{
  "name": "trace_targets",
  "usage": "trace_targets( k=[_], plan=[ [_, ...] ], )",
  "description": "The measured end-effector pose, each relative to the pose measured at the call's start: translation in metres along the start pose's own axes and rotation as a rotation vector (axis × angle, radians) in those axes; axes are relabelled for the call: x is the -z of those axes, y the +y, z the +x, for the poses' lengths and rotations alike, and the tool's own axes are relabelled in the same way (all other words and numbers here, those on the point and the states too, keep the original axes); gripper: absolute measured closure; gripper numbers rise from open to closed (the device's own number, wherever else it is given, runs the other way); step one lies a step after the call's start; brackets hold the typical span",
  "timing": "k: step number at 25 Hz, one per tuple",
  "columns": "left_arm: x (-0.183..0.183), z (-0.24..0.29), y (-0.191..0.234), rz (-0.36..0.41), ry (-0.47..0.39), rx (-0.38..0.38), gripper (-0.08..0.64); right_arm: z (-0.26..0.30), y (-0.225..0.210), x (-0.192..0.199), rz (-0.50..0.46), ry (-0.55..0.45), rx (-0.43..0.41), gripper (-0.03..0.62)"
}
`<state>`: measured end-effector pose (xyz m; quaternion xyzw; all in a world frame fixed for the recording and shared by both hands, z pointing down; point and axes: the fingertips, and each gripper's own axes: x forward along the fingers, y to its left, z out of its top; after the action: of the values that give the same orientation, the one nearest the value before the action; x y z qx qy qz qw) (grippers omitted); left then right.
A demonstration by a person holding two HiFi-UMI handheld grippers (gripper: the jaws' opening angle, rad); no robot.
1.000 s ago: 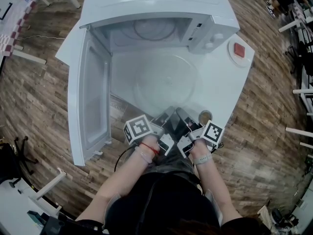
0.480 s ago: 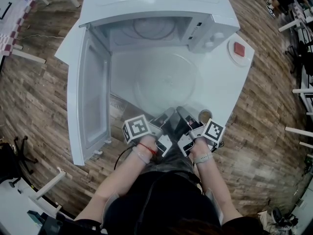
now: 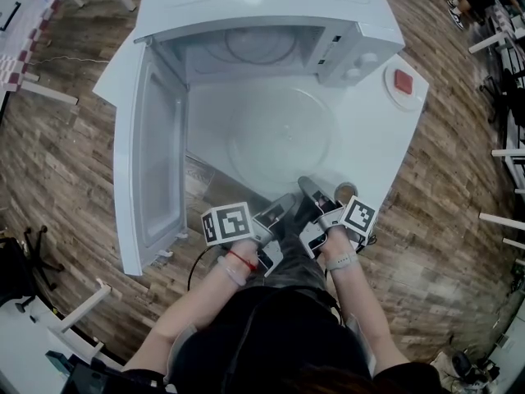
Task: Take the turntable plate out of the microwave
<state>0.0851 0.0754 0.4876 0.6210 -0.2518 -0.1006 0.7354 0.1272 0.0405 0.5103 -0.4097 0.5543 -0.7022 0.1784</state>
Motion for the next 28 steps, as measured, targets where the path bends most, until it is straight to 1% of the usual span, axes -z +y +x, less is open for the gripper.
trace_targets(
  k=[4,10,12,21,23,25,28],
  plan=[
    [0.0,0.0,-0.009,0.19,0.037,-0.026,0.518,0.001,-0.002,-0.001,-0.002,0.001,0.012,0.549],
    [-0.014,0.0,-0.013,0.42,0.044,-0.085,0.518,0.001,-0.008,0.0,0.005,-0.004,0.088,0.549],
    [-0.019,-0.001,-0.013,0.465,0.036,-0.103,0.518,0.002,-0.009,0.001,0.012,-0.002,0.112,0.549],
    [-0.03,-0.003,-0.015,0.441,-0.025,-0.092,0.518,0.001,-0.011,0.002,0.064,-0.009,0.222,0.546],
    [-0.032,-0.003,-0.014,0.435,-0.03,-0.092,0.518,0.001,-0.012,0.001,0.054,-0.016,0.26,0.545],
    [-0.034,-0.004,-0.014,0.43,-0.038,-0.094,0.518,0.002,-0.012,0.002,0.024,-0.019,0.297,0.545],
    [-0.036,-0.004,-0.014,0.421,-0.048,-0.095,0.518,0.002,-0.011,0.002,0.012,-0.016,0.331,0.545]
  ],
)
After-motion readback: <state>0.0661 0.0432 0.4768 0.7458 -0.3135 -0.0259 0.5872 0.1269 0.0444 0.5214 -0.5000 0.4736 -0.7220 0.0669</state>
